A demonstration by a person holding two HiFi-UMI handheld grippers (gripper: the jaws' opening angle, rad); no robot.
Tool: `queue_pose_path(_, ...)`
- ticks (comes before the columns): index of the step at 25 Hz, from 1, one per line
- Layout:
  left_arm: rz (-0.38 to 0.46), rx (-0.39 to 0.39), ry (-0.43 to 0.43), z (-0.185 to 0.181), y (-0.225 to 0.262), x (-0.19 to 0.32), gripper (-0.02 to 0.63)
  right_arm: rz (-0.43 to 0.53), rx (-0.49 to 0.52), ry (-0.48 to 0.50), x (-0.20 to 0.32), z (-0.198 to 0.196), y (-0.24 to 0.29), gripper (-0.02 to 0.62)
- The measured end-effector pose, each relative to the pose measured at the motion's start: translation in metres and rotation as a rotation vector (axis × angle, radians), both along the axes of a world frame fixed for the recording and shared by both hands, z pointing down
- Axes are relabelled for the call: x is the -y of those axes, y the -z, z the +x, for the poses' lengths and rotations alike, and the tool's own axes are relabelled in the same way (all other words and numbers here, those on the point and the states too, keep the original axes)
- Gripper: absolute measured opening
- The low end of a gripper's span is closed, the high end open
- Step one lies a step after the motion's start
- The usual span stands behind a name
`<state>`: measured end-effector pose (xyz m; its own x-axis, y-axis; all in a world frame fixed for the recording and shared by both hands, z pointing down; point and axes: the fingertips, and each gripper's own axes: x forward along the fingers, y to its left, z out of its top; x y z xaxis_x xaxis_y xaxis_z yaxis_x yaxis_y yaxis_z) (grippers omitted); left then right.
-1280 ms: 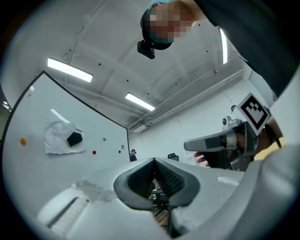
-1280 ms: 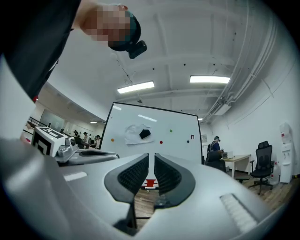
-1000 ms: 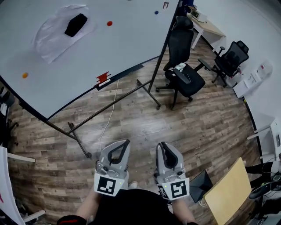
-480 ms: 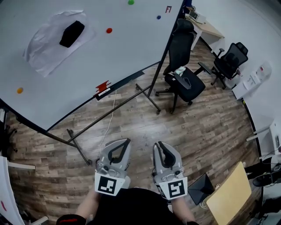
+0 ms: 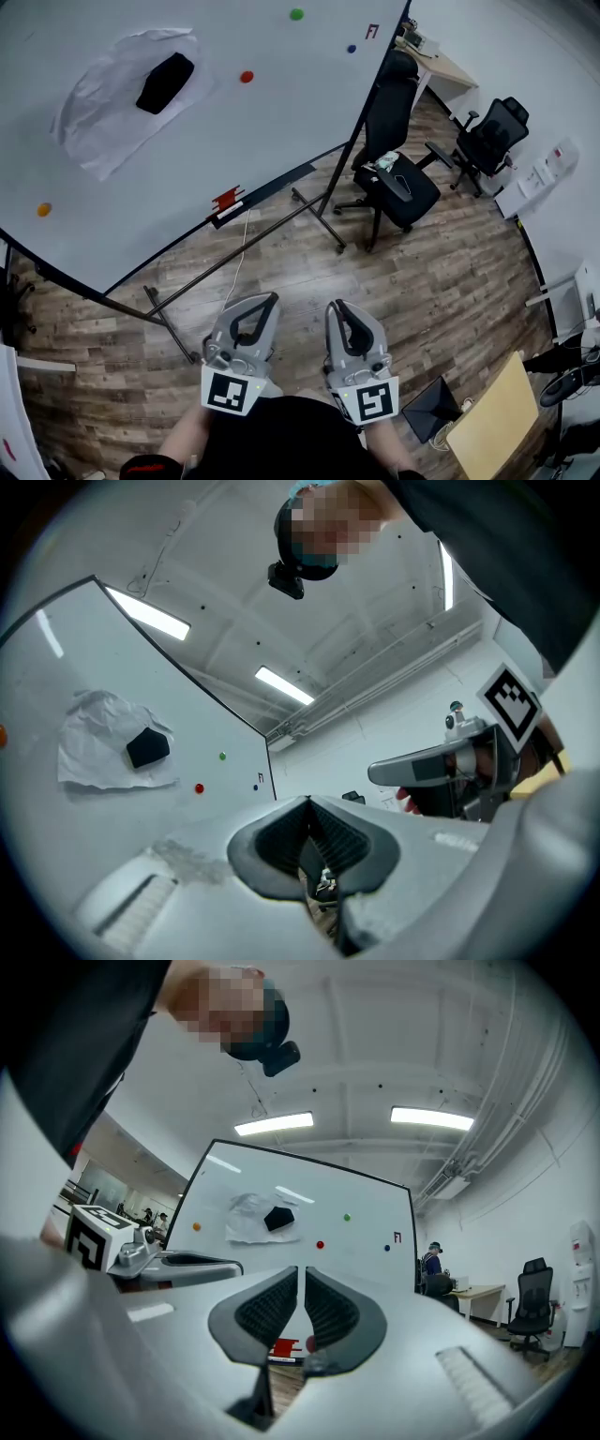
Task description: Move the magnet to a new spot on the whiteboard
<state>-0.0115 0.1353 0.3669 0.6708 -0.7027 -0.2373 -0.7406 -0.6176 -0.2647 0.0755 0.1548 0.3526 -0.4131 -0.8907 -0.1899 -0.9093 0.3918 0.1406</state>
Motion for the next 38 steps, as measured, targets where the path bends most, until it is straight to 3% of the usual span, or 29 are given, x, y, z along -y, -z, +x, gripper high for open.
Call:
queue_pose_path(12, -0.006, 0.007, 0.01, -0.014, -0.004, 0.007, 0.002, 0.007, 0.004, 0.016, 0.011, -0.015, -0.001, 0.029)
queue_pose_path(18, -0.004, 0.017, 0.071, -0.026, -0.005, 0.013, 0.002, -0.002, 0.006, 0.092, 0.025, -0.032, -0.002, 0.029)
queue_pose_path(24, -0.005, 0.029, 0.146, -0.039, -0.006, 0.037, 0.002, 0.007, 0.006, 0.169, 0.055, -0.045, -0.003, 0.028)
queue_pose_path(38, 0.0, 0.048, 0.249, -0.026, 0.0, 0.125, 0.002, 0.009, 0.059, 0.272, 0.161, -0.028, 0.003, 0.021)
